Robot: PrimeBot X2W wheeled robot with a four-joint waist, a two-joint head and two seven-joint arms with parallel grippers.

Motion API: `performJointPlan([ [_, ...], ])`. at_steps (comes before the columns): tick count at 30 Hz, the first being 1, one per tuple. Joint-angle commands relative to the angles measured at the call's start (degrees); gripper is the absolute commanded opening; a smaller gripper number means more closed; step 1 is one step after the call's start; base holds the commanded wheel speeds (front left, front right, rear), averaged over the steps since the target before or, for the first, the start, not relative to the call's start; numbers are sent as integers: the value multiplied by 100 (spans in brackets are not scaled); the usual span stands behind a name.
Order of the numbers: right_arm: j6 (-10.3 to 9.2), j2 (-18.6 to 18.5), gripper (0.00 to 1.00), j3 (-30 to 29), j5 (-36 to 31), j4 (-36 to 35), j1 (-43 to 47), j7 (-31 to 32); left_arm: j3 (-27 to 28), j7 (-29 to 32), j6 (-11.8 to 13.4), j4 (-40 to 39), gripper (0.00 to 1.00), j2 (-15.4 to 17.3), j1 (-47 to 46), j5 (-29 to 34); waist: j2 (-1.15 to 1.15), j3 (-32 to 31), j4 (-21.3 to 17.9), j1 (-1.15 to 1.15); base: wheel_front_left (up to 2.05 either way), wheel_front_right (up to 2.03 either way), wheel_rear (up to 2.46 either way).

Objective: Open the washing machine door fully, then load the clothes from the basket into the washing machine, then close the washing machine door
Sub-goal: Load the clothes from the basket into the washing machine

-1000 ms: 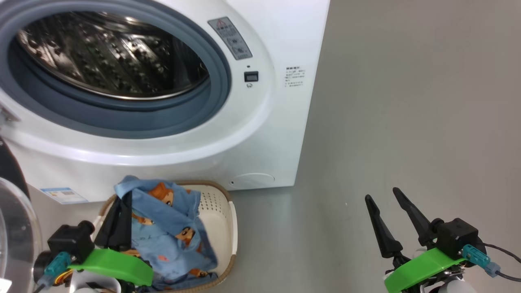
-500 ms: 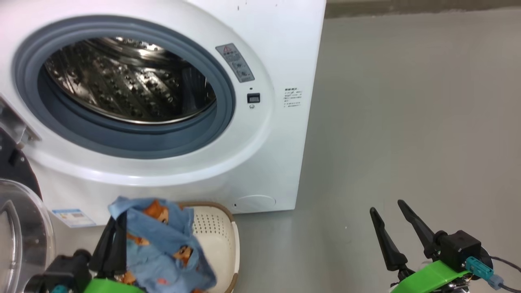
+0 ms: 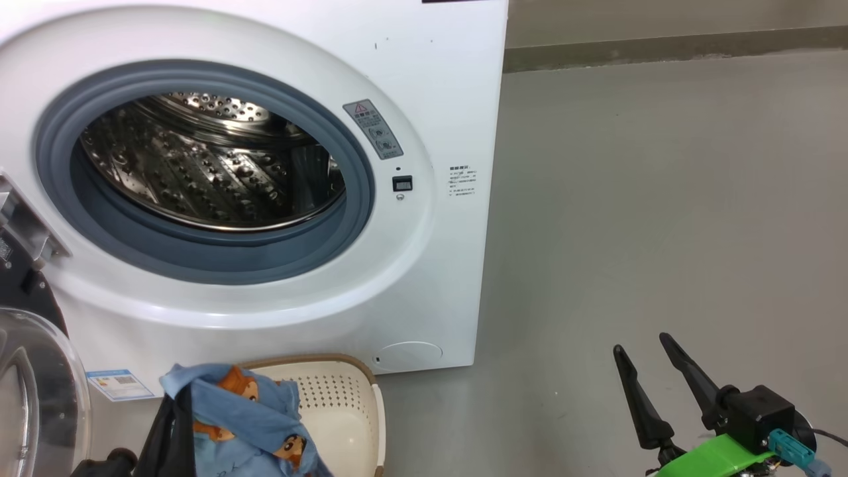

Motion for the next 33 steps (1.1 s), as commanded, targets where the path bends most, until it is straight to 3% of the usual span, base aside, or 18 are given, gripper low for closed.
performJointPlan([
  [1, 35, -55, 100, 104, -42, -155, -11, -69, 241, -38, -35, -171, 0, 22, -114, 80, 0, -10, 5, 0, 0, 0, 0],
  [21, 35, -19, 100, 175, 32, -140, -104, -69, 394, -38, -265, 182, 0, -201, -522, 118, 0, 452, -40, 0, 0, 0, 0],
  [33, 35, -38, 100, 256, 1, -248, -493, -69, 674, -38, -450, 797, 0, -172, -1997, 148, 0, 1457, -247, 0, 0, 0, 0],
])
